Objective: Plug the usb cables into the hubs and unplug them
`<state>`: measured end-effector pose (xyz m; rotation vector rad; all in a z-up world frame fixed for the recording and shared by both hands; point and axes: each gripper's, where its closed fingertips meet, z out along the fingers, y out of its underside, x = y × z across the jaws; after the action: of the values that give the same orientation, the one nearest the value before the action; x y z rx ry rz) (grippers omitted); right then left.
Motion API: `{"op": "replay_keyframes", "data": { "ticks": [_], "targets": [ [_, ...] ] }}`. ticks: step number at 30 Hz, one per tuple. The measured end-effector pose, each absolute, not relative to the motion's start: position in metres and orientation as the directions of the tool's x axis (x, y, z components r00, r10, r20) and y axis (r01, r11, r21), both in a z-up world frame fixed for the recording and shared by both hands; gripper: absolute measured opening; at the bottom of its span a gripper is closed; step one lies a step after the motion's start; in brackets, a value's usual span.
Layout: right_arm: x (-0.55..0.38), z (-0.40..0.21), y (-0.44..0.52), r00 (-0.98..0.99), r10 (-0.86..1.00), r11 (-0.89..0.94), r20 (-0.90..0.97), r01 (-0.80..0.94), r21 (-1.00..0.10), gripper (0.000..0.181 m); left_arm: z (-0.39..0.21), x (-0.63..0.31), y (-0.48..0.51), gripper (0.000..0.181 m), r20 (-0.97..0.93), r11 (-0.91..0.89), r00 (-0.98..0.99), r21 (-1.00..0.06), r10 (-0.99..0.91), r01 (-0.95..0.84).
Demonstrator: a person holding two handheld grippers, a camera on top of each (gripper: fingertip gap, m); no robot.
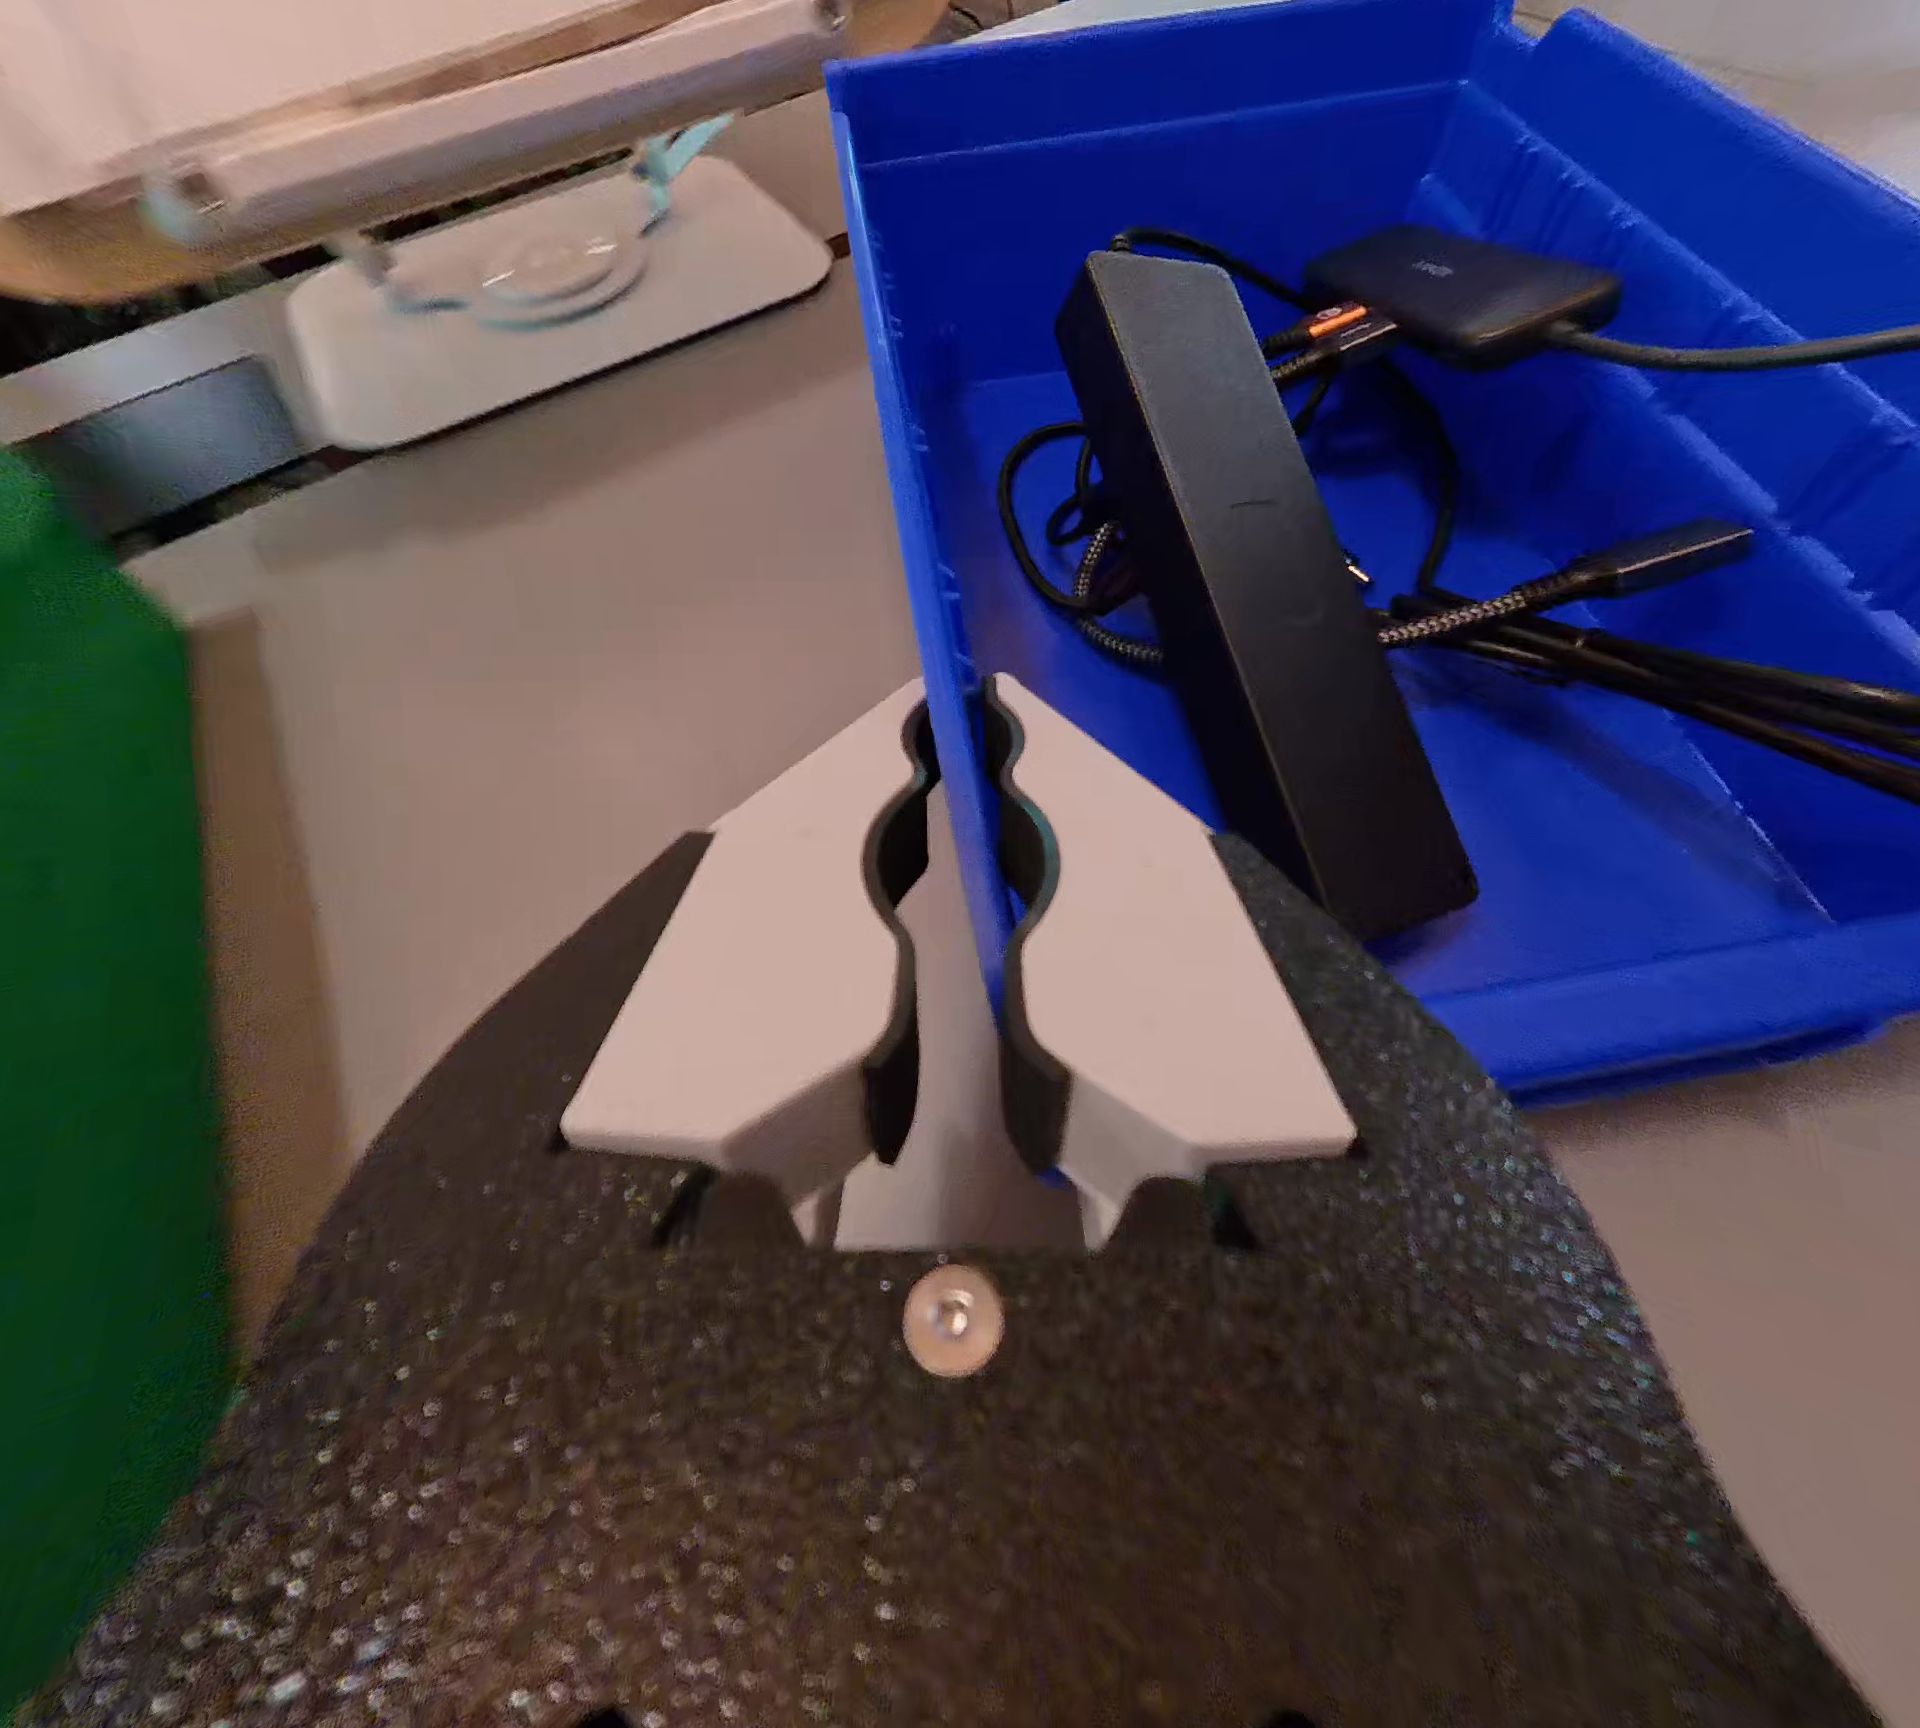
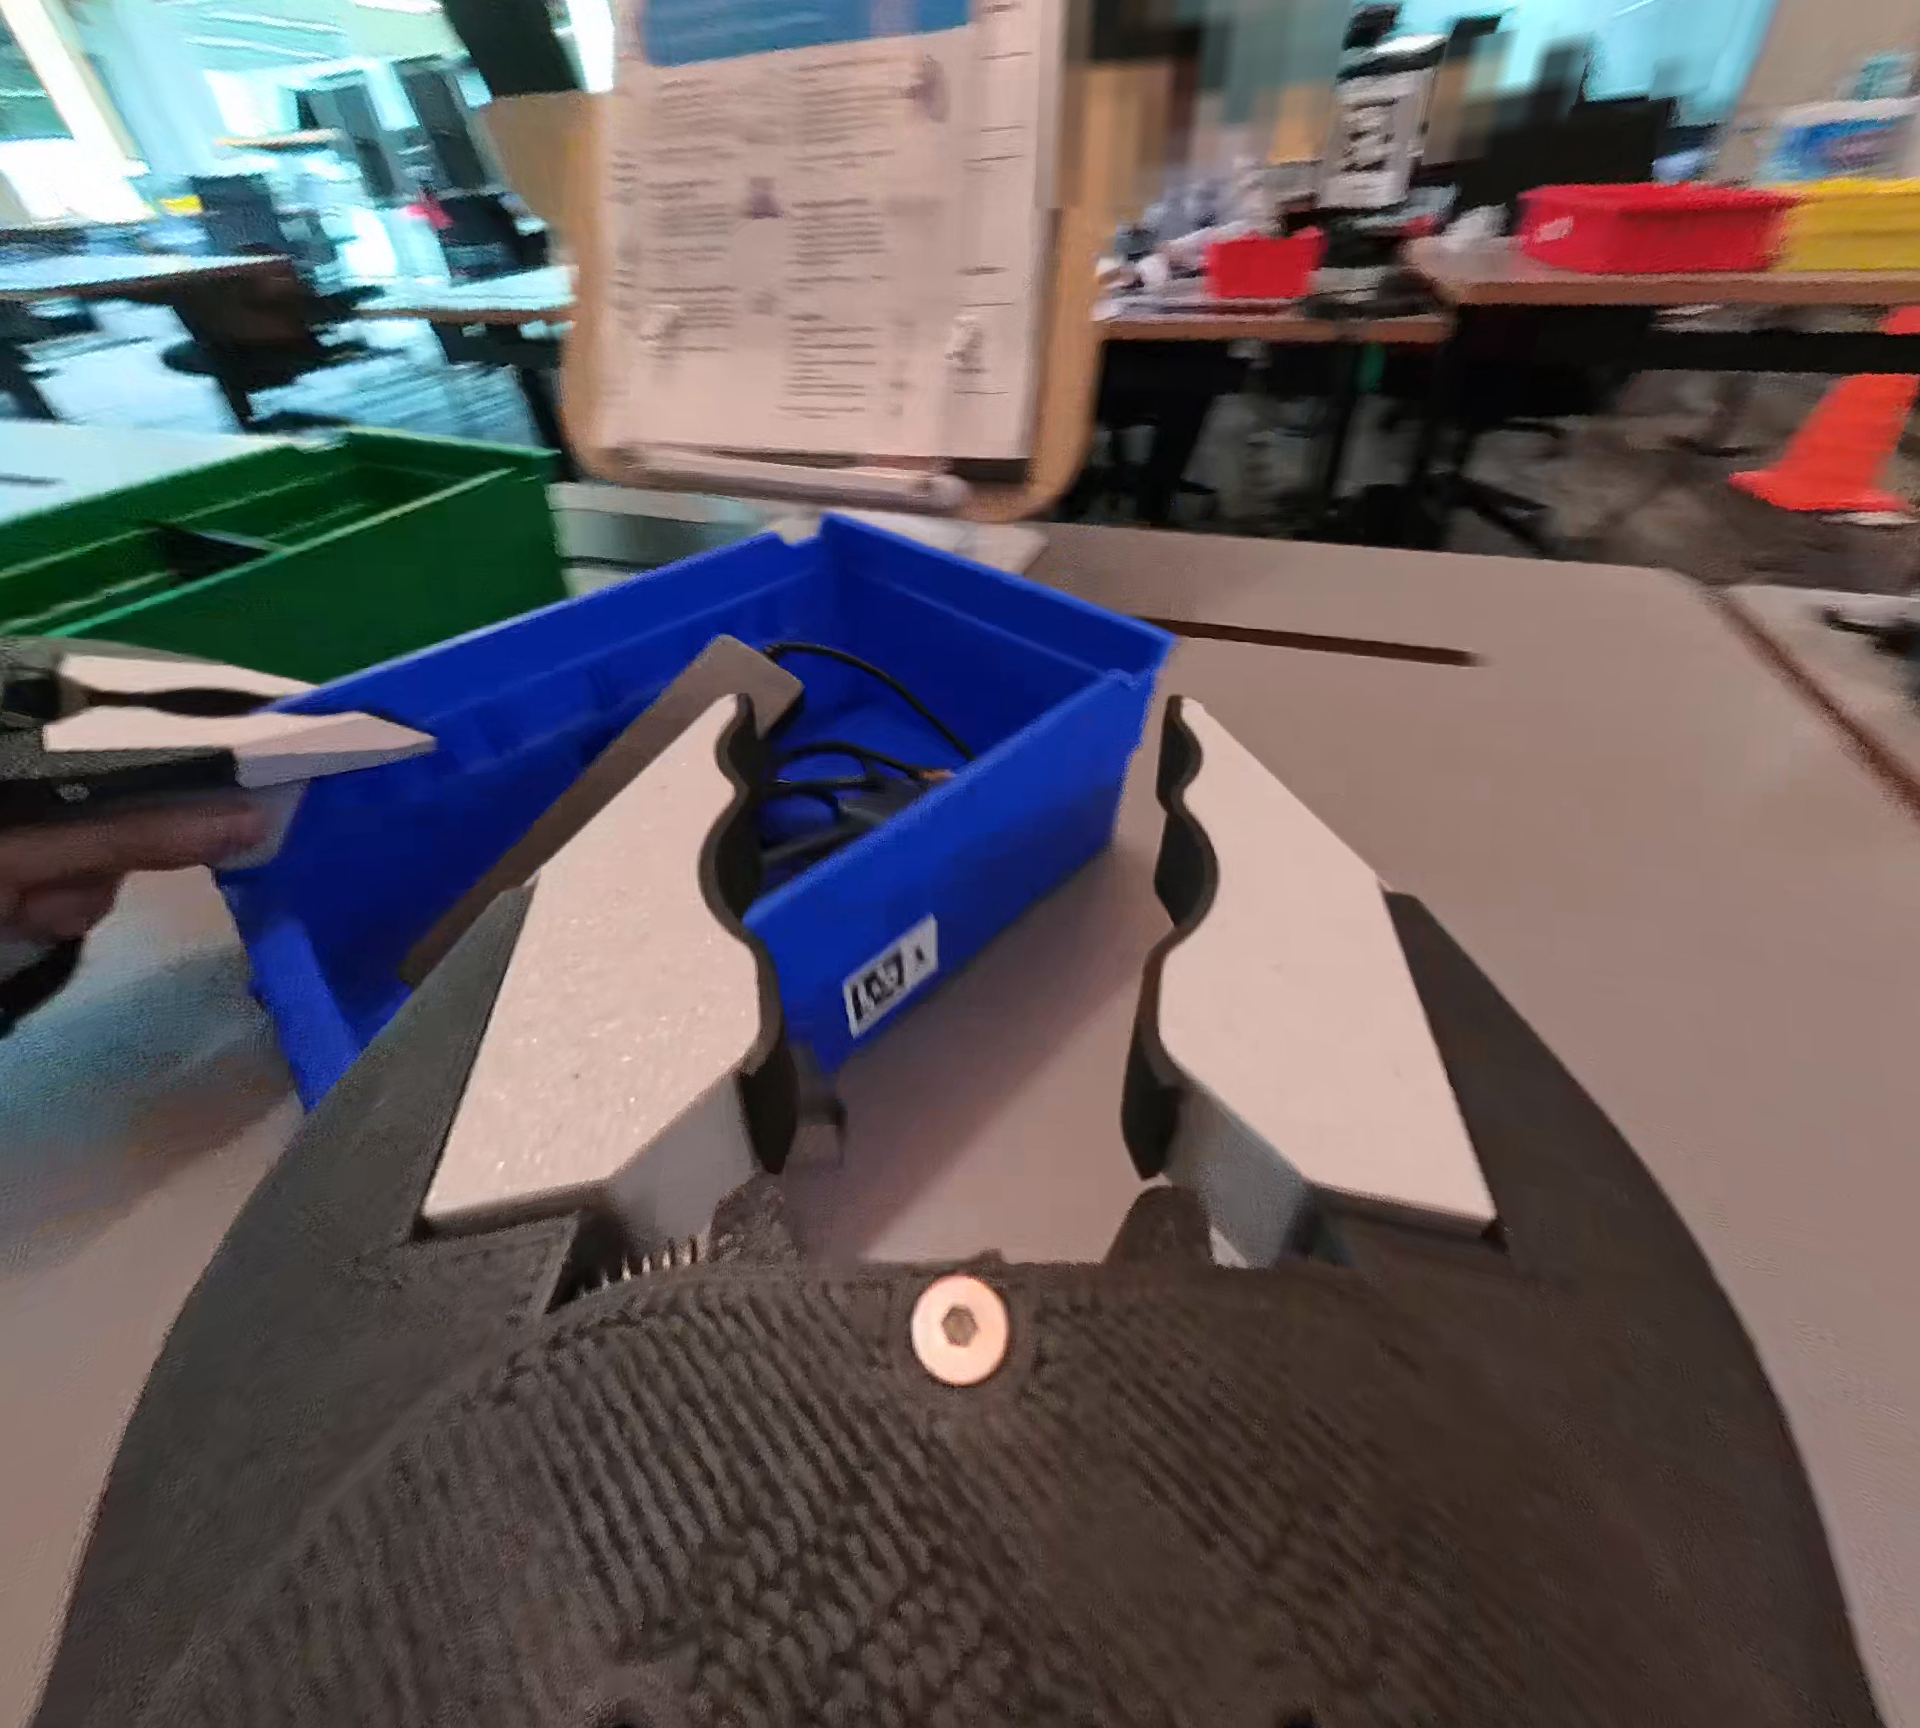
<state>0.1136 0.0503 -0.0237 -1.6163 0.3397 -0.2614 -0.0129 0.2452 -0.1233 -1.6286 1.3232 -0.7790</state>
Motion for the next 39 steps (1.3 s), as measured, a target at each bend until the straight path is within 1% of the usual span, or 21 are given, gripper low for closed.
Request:
{"op": "replay_keyframes", "data": {
  "ticks": [3, 5, 7, 9, 11, 13, 16, 18, 20, 21, 22, 23, 24, 25, 26, 28, 30, 32, 34, 36, 39],
  "targets": [
    [0.067, -0.011, 0.124, 0.981, -0.193, -0.153, -0.023, -0.053, -0.987, 0.085, -0.123, -0.068, 0.252, 0.003, -0.057, -0.061, 0.267, -0.909, -0.962, -0.413],
    [0.032, 0.009, 0.177, 0.997, -0.071, -0.177, -0.025, -0.037, -0.983, 0.092, -0.123, -0.092, 0.254, 0.003, -0.052, -0.069, 0.278, -0.910, -0.959, -0.408],
    [-0.008, 0.017, 0.230, 0.993, 0.069, -0.231, -0.100, -0.082, -0.970, 0.096, -0.122, -0.105, 0.256, 0.003, -0.028, -0.091, 0.290, -0.917, -0.957, -0.388],
    [-0.034, 0.012, 0.273, 0.984, 0.123, -0.330, -0.128, -0.081, -0.940, 0.096, -0.121, -0.112, 0.258, 0.003, -0.018, -0.098, 0.303, -0.927, -0.953, -0.361],
    [-0.048, 0.006, 0.304, 0.984, 0.146, -0.405, -0.103, -0.036, -0.914, 0.096, -0.120, -0.114, 0.259, 0.003, -0.032, -0.088, 0.316, -0.929, -0.948, -0.359],
    [-0.052, 0.006, 0.320, 0.986, 0.163, -0.494, -0.020, 0.064, -0.867, 0.098, -0.120, -0.116, 0.260, 0.003, -0.058, -0.070, 0.327, -0.928, -0.943, -0.366],
    [-0.046, 0.047, 0.332, 0.956, 0.152, -0.508, 0.252, 0.294, -0.810, 0.099, -0.119, -0.118, 0.260, 0.003, -0.074, -0.050, 0.324, -0.932, -0.943, -0.359],
    [-0.052, 0.078, 0.341, 0.922, 0.111, -0.481, 0.371, 0.377, -0.792, 0.091, -0.119, -0.120, 0.261, 0.003, -0.051, -0.068, 0.324, -0.936, -0.945, -0.346],
    [-0.071, 0.079, 0.357, 0.917, 0.138, -0.474, 0.374, 0.393, -0.788, 0.081, -0.118, -0.122, 0.262, 0.003, -0.027, -0.083, 0.321, -0.943, -0.947, -0.323],
    [-0.077, 0.059, 0.368, 0.928, 0.154, -0.520, 0.338, 0.367, -0.771, 0.085, -0.117, -0.123, 0.262, 0.003, -0.025, -0.080, 0.320, -0.947, -0.947, -0.310],
    [-0.083, 0.025, 0.374, 0.950, 0.183, -0.617, 0.254, 0.312, -0.723, 0.093, -0.116, -0.124, 0.263, 0.003, -0.023, -0.078, 0.324, -0.952, -0.946, -0.295],
    [-0.091, -0.012, 0.376, 0.974, 0.189, -0.722, 0.125, 0.224, -0.654, 0.101, -0.115, -0.126, 0.264, 0.002, -0.022, -0.077, 0.334, -0.957, -0.942, -0.280],
    [-0.094, -0.039, 0.379, 0.992, 0.123, -0.786, 0.013, 0.106, -0.610, 0.101, -0.114, -0.128, 0.265, 0.002, -0.028, -0.069, 0.343, -0.961, -0.939, -0.268],
    [-0.097, -0.056, 0.386, 0.996, 0.052, -0.797, -0.069, 0.000, -0.604, 0.099, -0.112, -0.131, 0.266, 0.002, -0.038, -0.056, 0.348, -0.965, -0.937, -0.256],
    [-0.103, -0.066, 0.393, 0.990, 0.021, -0.786, -0.140, -0.070, -0.614, 0.099, -0.111, -0.133, 0.266, 0.002, -0.041, -0.049, 0.349, -0.968, -0.936, -0.244],
    [-0.107, -0.082, 0.405, 0.974, -0.056, -0.768, -0.219, -0.182, -0.614, 0.096, -0.111, -0.138, 0.267, 0.003, -0.023, -0.059, 0.338, -0.972, -0.941, -0.230],
    [-0.112, -0.096, 0.413, 0.962, -0.104, -0.774, -0.252, -0.237, -0.588, 0.096, -0.110, -0.142, 0.269, 0.005, -0.002, -0.068, 0.313, -0.975, -0.950, -0.212],
    [-0.108, -0.101, 0.420, 0.971, -0.137, -0.771, -0.194, -0.228, -0.595, 0.090, -0.109, -0.144, 0.273, 0.006, 0.024, -0.080, 0.282, -0.979, -0.959, -0.189],
    [-0.107, -0.097, 0.429, 0.974, -0.162, -0.755, -0.155, -0.224, -0.616, 0.090, -0.108, -0.146, 0.274, 0.008, 0.054, -0.097, 0.253, -0.982, -0.966, -0.159],
    [-0.115, -0.099, 0.434, 0.975, -0.152, -0.767, -0.162, -0.219, -0.603, 0.075, -0.107, -0.147, 0.275, 0.008, 0.066, -0.103, 0.237, -0.984, -0.969, -0.147],
    [-0.110, -0.108, 0.437, 0.977, -0.194, -0.784, -0.089, -0.209, -0.584, 0.072, -0.107, -0.148, 0.275, 0.009, 0.064, -0.097, 0.218, -0.985, -0.974, -0.142]
  ]
}}
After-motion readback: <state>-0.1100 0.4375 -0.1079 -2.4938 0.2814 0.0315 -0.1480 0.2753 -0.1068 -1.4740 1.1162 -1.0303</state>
